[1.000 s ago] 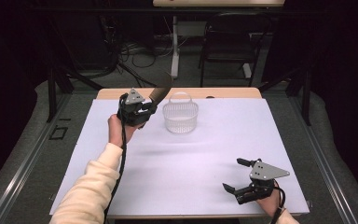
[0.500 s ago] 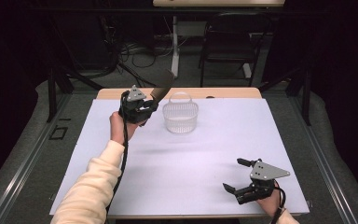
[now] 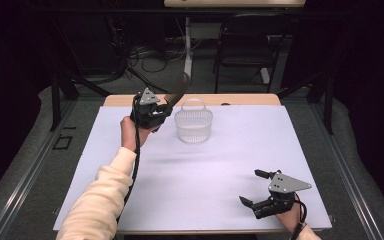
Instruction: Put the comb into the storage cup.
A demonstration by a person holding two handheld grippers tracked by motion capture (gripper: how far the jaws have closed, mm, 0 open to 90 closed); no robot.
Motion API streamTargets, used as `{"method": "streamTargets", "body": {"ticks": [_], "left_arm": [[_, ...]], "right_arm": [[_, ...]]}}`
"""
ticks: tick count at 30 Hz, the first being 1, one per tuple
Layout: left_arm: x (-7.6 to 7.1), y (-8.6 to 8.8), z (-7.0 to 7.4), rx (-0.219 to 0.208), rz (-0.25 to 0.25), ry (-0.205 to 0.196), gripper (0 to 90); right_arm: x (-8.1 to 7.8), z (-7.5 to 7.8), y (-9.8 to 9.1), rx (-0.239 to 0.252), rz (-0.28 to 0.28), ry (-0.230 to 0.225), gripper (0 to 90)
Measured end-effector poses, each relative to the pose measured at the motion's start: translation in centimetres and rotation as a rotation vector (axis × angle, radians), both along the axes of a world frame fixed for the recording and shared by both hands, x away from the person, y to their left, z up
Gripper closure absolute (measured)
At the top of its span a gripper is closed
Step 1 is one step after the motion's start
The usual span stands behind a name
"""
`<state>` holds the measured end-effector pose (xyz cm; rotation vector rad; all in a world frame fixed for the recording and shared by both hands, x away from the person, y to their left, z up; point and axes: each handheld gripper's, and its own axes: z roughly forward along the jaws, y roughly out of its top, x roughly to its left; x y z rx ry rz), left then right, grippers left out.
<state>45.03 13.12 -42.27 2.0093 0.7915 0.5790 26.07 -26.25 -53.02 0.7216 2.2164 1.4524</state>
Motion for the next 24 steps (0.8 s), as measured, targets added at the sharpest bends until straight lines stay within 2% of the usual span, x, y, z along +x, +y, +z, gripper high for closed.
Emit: {"method": "streamTargets", "body": {"ticks": [24], "left_arm": [[1.0, -1.5, 1.1, -0.008, -0.013, -0.018, 71.8]], "right_arm": [[0.0, 0.0, 0.0, 0.001, -0.001, 0.001, 0.2]]}}
